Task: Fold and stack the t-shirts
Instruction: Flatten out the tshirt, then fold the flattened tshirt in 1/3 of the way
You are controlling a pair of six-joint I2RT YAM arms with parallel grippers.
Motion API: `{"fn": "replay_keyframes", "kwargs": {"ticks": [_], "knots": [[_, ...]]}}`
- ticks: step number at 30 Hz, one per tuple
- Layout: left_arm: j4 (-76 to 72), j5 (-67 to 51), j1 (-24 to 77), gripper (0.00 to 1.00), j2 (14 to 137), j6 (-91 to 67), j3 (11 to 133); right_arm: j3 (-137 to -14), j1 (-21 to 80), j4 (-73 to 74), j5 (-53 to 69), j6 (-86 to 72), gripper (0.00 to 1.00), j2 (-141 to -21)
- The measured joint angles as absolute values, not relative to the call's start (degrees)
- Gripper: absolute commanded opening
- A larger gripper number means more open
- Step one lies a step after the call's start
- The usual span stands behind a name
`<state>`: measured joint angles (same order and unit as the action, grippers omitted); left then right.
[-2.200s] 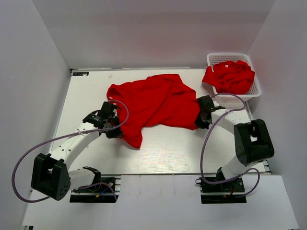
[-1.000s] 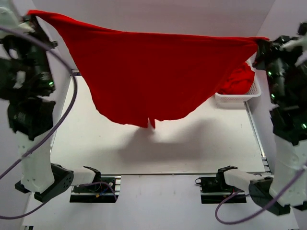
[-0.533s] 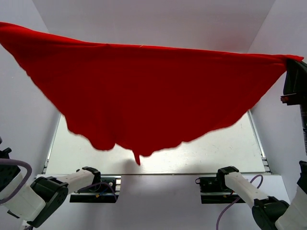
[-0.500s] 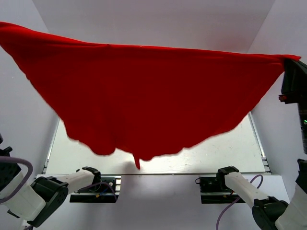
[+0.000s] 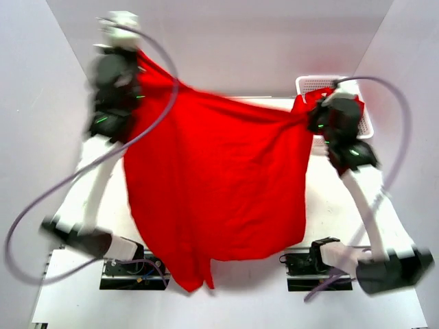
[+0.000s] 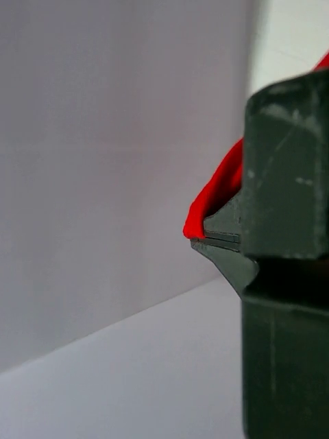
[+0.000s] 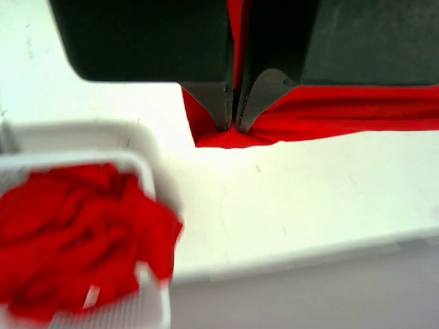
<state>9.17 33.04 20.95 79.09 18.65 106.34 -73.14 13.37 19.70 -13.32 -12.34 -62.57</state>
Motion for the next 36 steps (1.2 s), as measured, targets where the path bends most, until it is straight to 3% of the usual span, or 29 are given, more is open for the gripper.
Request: {"fn": "replay_keyframes", "kwargs": {"ticks": [4, 7, 13, 17, 29, 36], "knots": [[9.02, 34.04, 18.09, 0.00, 89.82, 15.20, 96.12, -68.99, 13.08, 16.34, -10.90, -14.22, 0.00, -74.39], [11.00, 33.30, 14.52, 0.00, 99.72, 10.83, 96.03, -72.34, 12.88, 14.24, -9.72, -14.35, 0.00, -87.00], [13.52, 26.70, 7.57, 0.00, 120.46, 3.44, 106.41, -95.39, 12.49, 16.12, -7.86, -12.32, 0.00, -115.15], [13.76, 20.36, 4.40, 0.00, 128.81, 0.75, 109.01, -107.68, 12.19, 16.82, -6.33, -10.79, 0.00, -127.11], [12.43, 9.93, 3.11, 0.00, 133.84, -2.35, 114.39, -116.64, 11.70, 14.72, -4.73, -8.49, 0.00, -134.26], [14.92, 8.32, 2.72, 0.00, 128.97, -4.56, 107.72, -117.69, 11.68, 13.56, -5.69, -8.12, 0.00, -134.34]]}}
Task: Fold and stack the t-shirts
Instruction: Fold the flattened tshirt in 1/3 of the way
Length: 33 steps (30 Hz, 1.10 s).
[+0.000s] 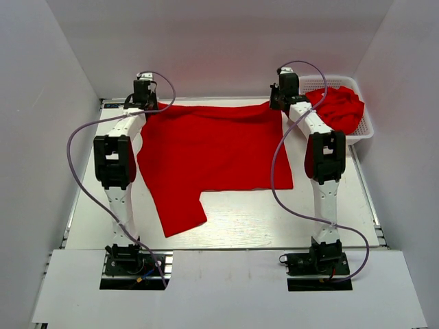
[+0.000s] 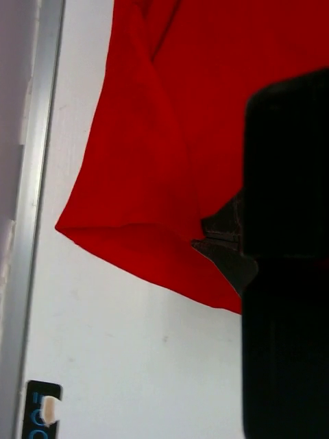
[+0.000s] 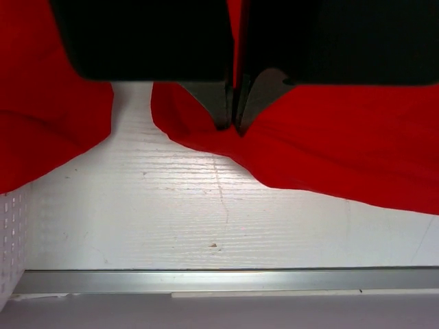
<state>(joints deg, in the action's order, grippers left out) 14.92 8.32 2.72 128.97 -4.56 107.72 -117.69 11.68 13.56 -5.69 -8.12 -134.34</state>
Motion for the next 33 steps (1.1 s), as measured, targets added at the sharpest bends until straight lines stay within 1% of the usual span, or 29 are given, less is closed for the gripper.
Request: {"fn": "replay_keyframes", "kwargs": {"ticks": [10, 14, 26, 33], "knots": [[20.40, 8.23, 2.70, 0.00, 111.55, -8.51, 91.98, -114.87, 11.53, 14.85, -7.46, -6.24, 0.00, -131.50], [21.52, 8.10, 2.72, 0.00, 106.83, -10.13, 87.00, -112.49, 11.38, 15.94, -7.55, -5.63, 0.00, -129.01], [27.05, 6.74, 2.70, 0.00, 97.41, -14.59, 72.75, -105.08, 10.85, 17.61, -8.10, -5.69, 0.00, -124.11], [28.40, 4.89, 2.74, 0.00, 94.39, -16.82, 68.18, -96.40, 10.28, 18.09, -8.62, -6.76, 0.00, -120.29]]}}
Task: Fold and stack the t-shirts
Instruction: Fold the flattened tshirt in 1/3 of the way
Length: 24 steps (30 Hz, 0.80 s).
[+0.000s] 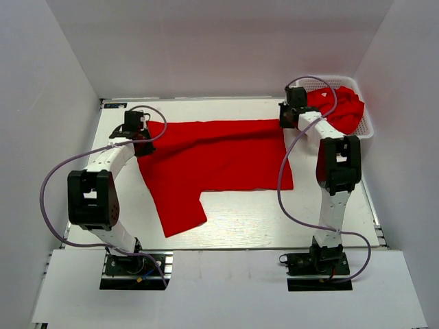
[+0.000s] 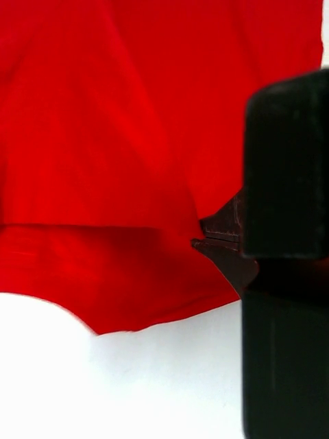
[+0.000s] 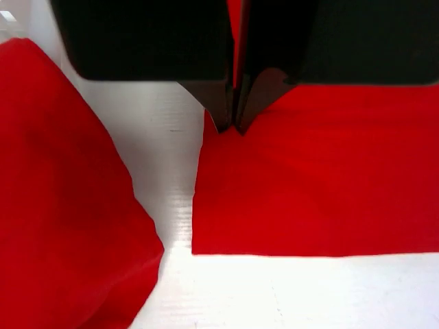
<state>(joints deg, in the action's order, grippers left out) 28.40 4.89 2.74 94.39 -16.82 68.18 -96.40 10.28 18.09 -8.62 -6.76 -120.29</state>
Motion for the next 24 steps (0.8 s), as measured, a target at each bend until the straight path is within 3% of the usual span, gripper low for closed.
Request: {"fn": "replay_keyframes", "kwargs": {"ticks": [5, 6, 8, 9, 11, 12, 14, 15, 16, 24], "knots": [[28.91, 2.81, 2.74, 0.00, 94.28, -18.31, 63.96, -93.56, 10.04, 17.80, -8.58, -7.49, 0.00, -120.18], [29.06, 2.09, 2.74, 0.00, 94.26, -18.57, 62.76, -92.77, 10.04, 17.72, -8.43, -7.55, 0.06, -120.18], [29.61, 0.75, 2.74, 0.03, 94.26, -19.11, 60.75, -91.46, 10.04, 17.80, -8.05, -7.94, 0.09, -120.16], [30.13, 0.40, 2.76, 0.20, 94.26, -19.40, 60.18, -90.85, 10.04, 17.80, -7.81, -7.99, 0.17, -120.16], [31.48, -0.16, 2.79, 0.42, 94.26, -19.86, 59.61, -89.73, 10.04, 17.76, -7.49, -8.40, 0.40, -120.09], [32.18, -0.23, 2.79, 0.65, 94.26, -20.03, 59.61, -89.32, 10.04, 17.69, -7.31, -8.19, 0.58, -120.03], [33.47, -0.08, 2.79, 0.92, 94.21, -20.51, 59.64, -88.29, 10.02, 17.54, -7.11, -8.16, 0.74, -119.68], [34.30, 0.19, 2.79, 1.00, 94.06, -20.45, 59.64, -87.96, 10.02, 17.63, -7.01, -8.08, 0.80, -119.39], [35.09, 0.49, 2.79, 1.00, 93.84, -20.49, 59.68, -87.66, 10.02, 17.56, -6.96, -8.08, 0.90, -119.02], [39.03, 3.46, 2.79, 1.00, 91.15, -20.80, 67.57, -87.24, 10.04, 17.21, -4.54, -7.29, 0.90, -113.32]]}}
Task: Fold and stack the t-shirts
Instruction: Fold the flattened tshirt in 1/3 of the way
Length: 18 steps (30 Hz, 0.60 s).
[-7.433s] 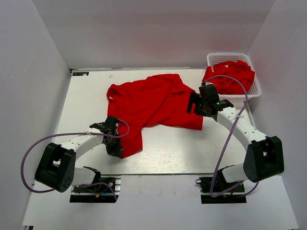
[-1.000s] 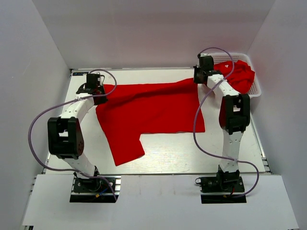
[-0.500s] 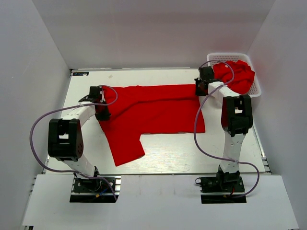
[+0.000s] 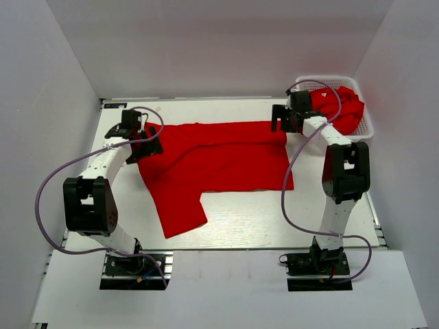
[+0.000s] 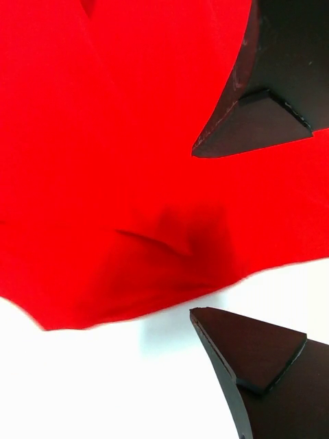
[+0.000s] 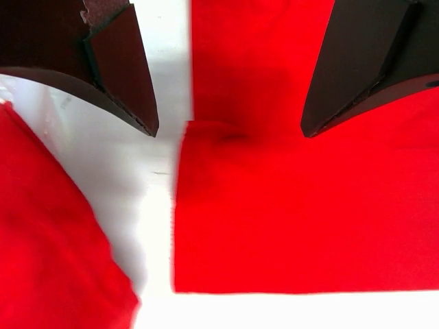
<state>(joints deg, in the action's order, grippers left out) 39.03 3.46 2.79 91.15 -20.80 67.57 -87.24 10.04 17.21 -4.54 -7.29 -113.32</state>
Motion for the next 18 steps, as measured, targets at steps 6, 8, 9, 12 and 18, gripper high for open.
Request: {"fn": "replay_keyframes", "kwargs": {"ticks": [6, 8, 9, 12, 18], "knots": [[33.61, 0.64, 2.90, 1.00, 93.93, -20.29, 75.35, -87.44, 10.70, 15.20, 3.60, -8.05, 0.90, -112.14], [30.85, -1.28, 3.01, 1.00, 97.32, -19.97, 78.08, -88.64, 11.25, 15.29, 5.43, -8.69, 0.90, -113.34], [29.47, -2.20, 3.09, 1.00, 99.46, -19.86, 79.33, -89.65, 11.42, 15.27, 6.09, -8.97, 0.90, -114.39], [26.59, -4.36, 3.11, 1.00, 106.83, -19.29, 82.54, -92.55, 12.12, 14.98, 7.29, -10.15, 0.90, -117.75], [24.84, -5.48, 3.18, 1.00, 121.60, -17.93, 88.75, -98.54, 12.16, 15.86, 7.44, -11.70, 0.90, -125.27]]}}
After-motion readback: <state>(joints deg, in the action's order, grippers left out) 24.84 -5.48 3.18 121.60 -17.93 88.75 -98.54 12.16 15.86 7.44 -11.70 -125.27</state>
